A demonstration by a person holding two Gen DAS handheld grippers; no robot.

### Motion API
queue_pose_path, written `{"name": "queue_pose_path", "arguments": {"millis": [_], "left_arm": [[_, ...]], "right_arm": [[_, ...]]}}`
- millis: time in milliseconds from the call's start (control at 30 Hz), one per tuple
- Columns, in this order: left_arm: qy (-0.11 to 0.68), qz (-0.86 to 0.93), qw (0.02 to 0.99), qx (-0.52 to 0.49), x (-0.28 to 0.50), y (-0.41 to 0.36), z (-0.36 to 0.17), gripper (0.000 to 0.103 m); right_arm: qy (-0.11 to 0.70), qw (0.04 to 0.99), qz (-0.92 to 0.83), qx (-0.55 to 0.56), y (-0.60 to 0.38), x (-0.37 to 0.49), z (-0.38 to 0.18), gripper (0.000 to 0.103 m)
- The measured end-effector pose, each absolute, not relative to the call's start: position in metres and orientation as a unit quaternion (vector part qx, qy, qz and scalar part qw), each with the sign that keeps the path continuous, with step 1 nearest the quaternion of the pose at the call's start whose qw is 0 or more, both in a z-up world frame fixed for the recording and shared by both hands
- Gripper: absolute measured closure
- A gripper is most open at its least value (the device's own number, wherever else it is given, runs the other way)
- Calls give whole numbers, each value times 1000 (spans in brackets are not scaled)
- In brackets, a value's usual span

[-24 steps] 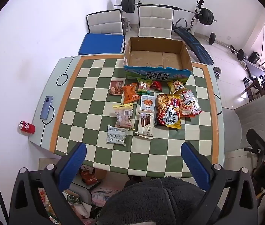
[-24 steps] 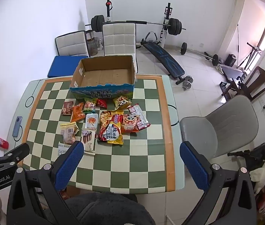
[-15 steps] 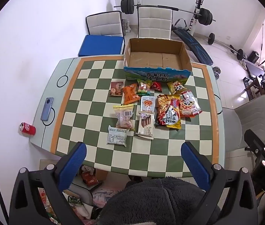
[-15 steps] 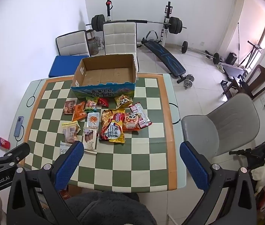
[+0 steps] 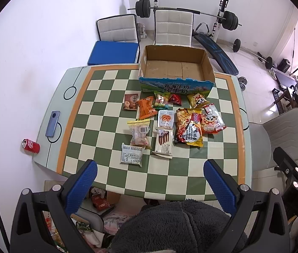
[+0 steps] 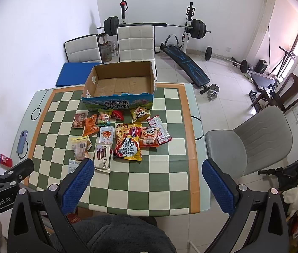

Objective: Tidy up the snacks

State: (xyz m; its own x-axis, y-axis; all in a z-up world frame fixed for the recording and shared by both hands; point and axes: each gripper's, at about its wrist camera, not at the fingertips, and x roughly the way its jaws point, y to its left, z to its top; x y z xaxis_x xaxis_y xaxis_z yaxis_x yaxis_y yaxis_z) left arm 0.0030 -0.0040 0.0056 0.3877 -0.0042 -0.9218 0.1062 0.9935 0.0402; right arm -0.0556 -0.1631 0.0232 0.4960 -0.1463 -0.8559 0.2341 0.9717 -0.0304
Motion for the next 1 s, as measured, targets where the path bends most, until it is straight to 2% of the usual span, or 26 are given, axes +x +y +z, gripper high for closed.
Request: {"name": "queue_pose_path", "arguments": {"millis": [1000], "left_arm": [[547, -41, 835, 47, 4, 2, 11, 0]], "right_arm": [[491, 863, -109, 46, -158, -59, 25, 0]]}}
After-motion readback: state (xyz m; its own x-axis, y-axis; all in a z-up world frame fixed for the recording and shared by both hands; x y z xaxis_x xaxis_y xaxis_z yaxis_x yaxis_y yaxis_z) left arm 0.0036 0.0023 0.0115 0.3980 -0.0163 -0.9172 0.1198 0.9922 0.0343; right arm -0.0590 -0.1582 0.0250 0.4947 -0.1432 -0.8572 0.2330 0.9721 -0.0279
